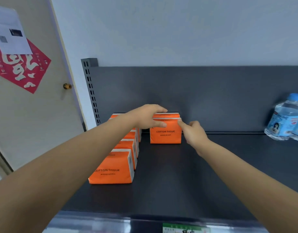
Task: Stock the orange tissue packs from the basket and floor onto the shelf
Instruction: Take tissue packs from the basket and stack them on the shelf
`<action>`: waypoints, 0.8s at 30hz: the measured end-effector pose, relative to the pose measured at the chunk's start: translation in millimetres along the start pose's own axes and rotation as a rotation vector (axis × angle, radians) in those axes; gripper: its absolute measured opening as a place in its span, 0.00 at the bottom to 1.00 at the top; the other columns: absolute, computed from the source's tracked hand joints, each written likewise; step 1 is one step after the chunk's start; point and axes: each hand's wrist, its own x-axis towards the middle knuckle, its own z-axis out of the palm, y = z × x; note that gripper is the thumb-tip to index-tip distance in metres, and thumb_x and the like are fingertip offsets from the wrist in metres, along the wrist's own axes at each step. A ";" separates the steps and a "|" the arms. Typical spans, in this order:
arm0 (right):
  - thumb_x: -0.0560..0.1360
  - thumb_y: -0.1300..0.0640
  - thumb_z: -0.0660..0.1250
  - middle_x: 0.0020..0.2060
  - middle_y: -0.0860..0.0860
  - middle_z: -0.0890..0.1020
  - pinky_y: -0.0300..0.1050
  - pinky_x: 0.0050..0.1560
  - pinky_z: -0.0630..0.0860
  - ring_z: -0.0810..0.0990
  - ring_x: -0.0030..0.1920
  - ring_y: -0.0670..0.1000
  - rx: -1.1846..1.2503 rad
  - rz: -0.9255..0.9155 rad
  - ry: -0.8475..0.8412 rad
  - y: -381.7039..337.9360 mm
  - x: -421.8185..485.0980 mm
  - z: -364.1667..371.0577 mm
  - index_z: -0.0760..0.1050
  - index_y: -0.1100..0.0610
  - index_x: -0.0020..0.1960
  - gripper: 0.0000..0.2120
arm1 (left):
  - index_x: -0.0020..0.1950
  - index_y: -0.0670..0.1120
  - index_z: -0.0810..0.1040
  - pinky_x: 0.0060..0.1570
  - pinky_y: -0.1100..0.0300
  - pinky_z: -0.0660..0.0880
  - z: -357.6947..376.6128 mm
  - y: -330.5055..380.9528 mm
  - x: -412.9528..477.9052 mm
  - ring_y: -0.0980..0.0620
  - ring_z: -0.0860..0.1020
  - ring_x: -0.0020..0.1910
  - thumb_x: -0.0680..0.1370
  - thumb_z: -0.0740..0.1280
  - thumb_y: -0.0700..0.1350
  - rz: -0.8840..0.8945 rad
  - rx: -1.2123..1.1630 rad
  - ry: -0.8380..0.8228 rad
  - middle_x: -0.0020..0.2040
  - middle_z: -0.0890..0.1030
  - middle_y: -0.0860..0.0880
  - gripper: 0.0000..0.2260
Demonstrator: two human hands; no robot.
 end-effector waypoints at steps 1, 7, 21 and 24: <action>0.75 0.35 0.58 0.70 0.56 0.68 0.56 0.66 0.69 0.69 0.68 0.58 -0.104 -0.049 0.042 -3.1 -11.1 -3.9 0.59 0.59 0.74 0.37 | 0.76 0.49 0.63 0.74 0.54 0.58 -1.7 3.5 -8.5 0.52 0.61 0.75 0.76 0.65 0.60 0.007 0.071 0.014 0.76 0.65 0.51 0.31; 0.70 0.26 0.54 0.71 0.55 0.67 0.57 0.65 0.67 0.62 0.72 0.58 -0.714 -0.314 0.172 -25.9 -110.2 -11.8 0.61 0.57 0.72 0.43 | 0.79 0.51 0.53 0.74 0.44 0.38 -6.5 22.4 -97.5 0.49 0.48 0.79 0.74 0.48 0.73 -0.089 0.469 0.099 0.80 0.52 0.48 0.39; 0.67 0.23 0.53 0.69 0.58 0.72 0.54 0.62 0.72 0.70 0.68 0.61 -0.911 -0.255 -0.128 -35.6 -324.1 90.4 0.61 0.55 0.74 0.47 | 0.78 0.56 0.41 0.74 0.41 0.37 6.8 -4.6 -367.8 0.45 0.38 0.78 0.67 0.40 0.78 -0.360 0.355 0.043 0.80 0.41 0.45 0.45; 0.69 0.24 0.53 0.64 0.56 0.77 0.51 0.56 0.73 0.76 0.61 0.58 -0.932 -0.214 -0.231 -21.9 -359.0 124.7 0.69 0.56 0.70 0.44 | 0.79 0.55 0.43 0.75 0.41 0.39 27.6 -18.8 -415.5 0.45 0.39 0.78 0.68 0.41 0.77 -0.393 0.335 -0.023 0.79 0.41 0.45 0.44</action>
